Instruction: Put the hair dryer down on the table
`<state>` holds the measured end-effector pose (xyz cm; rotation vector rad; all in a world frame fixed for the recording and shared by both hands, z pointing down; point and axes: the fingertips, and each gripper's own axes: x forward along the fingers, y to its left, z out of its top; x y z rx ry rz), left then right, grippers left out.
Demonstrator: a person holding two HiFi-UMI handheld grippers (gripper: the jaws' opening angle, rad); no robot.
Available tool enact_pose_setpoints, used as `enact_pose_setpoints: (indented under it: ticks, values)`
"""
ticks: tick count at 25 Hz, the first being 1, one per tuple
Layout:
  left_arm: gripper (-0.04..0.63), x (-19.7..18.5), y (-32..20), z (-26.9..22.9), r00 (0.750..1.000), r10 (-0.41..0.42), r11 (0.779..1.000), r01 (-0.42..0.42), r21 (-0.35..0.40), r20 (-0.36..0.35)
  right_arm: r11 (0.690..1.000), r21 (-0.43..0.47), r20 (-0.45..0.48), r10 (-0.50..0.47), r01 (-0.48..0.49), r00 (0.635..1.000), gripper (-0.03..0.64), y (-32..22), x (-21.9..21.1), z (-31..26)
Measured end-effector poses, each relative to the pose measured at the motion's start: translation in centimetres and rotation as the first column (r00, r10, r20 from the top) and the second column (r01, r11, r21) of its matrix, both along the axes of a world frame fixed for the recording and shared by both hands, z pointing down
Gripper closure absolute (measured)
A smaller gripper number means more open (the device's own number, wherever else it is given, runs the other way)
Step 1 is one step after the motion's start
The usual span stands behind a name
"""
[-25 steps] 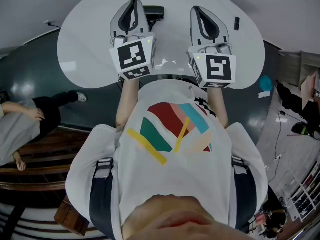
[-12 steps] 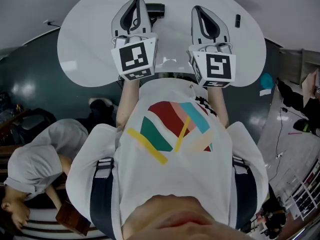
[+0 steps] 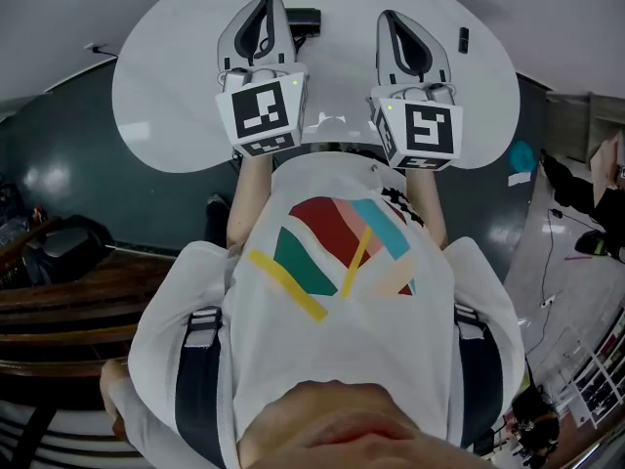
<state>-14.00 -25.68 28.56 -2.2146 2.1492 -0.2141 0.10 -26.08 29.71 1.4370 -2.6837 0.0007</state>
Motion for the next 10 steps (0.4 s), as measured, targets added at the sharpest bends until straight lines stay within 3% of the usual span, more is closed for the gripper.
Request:
enact_pose_setpoints:
  ticks: [10]
  values:
    - [0.580, 0.04, 0.12, -0.13, 1.000, 0.010, 1.000, -0.010, 0.000, 0.001, 1.000, 0.000, -0.002, 0.008, -0.008, 1.000, 0.606, 0.09, 0.04, 0.10]
